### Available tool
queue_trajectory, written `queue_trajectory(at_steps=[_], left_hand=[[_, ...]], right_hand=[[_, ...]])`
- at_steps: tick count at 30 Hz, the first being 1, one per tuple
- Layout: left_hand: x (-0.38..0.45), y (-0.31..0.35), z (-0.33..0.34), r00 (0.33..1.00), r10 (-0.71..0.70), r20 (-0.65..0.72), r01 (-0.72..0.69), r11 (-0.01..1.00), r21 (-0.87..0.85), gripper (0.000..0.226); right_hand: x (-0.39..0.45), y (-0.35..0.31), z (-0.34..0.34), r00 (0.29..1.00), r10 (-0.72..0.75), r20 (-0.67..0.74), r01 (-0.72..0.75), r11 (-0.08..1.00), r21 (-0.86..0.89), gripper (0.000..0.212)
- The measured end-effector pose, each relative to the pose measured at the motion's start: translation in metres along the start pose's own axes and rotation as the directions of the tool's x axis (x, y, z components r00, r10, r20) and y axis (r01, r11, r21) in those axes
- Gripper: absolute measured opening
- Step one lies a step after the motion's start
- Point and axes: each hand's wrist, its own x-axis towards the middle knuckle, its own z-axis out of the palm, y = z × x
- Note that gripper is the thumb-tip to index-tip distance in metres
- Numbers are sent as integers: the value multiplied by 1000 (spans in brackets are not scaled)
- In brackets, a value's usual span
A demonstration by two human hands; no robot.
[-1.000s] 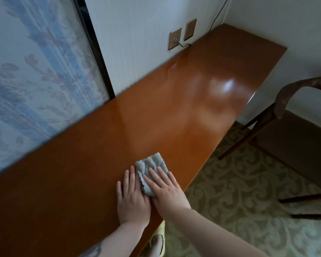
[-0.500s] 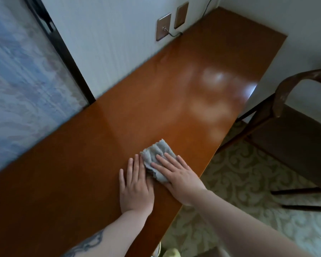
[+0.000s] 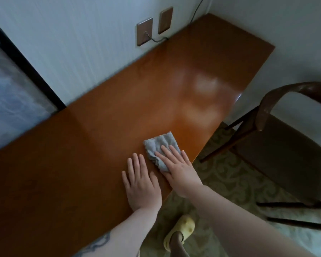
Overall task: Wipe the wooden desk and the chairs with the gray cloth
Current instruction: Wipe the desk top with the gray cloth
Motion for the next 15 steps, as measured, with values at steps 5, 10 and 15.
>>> queue_trajectory(at_steps=[5, 10, 15], left_hand=[[18, 44, 14, 997, -72, -29, 72, 997, -3, 61], [35, 72, 28, 1000, 19, -7, -19, 997, 75, 62], [46, 89, 36, 1000, -12, -23, 14, 995, 101, 61]], right_hand=[[3, 18, -13, 999, -8, 50, 8, 1000, -9, 56], [20, 64, -28, 989, -112, 94, 118, 991, -61, 59], [35, 77, -32, 989, -106, 99, 109, 994, -28, 58]])
